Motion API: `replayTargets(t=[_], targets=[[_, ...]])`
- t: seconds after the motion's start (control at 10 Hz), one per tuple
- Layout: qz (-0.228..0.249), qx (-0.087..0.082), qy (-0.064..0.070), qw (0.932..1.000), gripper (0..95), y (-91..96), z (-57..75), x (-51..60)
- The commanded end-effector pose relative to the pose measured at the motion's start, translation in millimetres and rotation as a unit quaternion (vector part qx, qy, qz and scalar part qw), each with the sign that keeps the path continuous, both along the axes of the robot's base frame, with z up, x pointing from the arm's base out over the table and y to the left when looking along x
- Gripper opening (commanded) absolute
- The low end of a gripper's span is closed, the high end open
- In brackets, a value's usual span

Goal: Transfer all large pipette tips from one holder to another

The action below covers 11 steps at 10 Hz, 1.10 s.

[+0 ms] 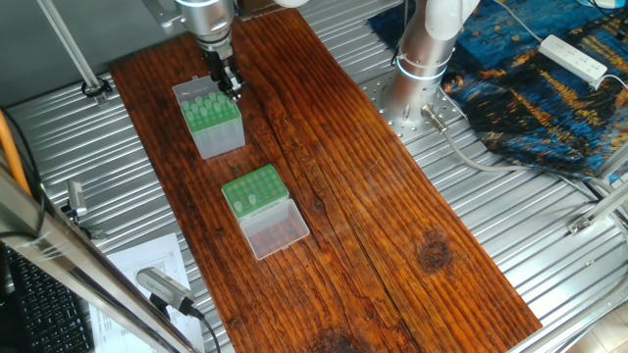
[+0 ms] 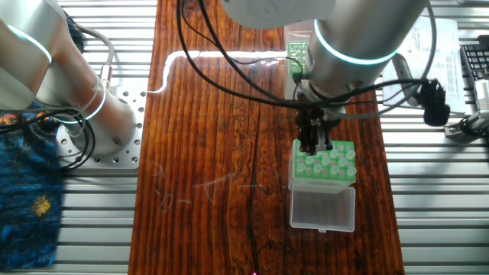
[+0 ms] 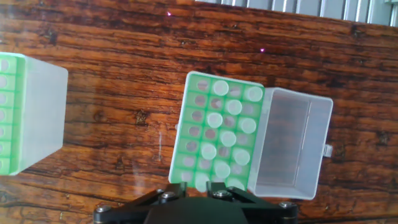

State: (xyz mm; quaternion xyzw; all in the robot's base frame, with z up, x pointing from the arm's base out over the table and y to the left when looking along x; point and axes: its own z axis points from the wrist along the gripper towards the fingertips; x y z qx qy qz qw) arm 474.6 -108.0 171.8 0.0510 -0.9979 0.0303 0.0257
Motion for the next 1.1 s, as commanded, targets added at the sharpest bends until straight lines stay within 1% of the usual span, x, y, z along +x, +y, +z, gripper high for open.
replayTargets(t=[0.1,0.4,0.5,0.7,0.8,0.9,1.1], targets=[[-0.001,0.001,-0.003,1.0000,19.0,-1.3,-3.1,-3.3],[-0.003,0.002,-0.005,1.0000,19.0,-2.9,-5.4,-5.4],[-0.003,0.008,-0.008,0.9999,19.0,-4.9,-4.3,-5.9],[-0.006,0.012,-0.008,0.9999,19.0,-6.8,-5.5,-5.6],[-0.008,0.019,-0.008,0.9998,19.0,-6.9,-5.7,-5.6],[-0.009,0.024,-0.007,0.9997,19.0,-6.9,-5.6,-5.6],[-0.011,0.026,-0.007,0.9996,19.0,-6.7,-5.8,-5.5]])
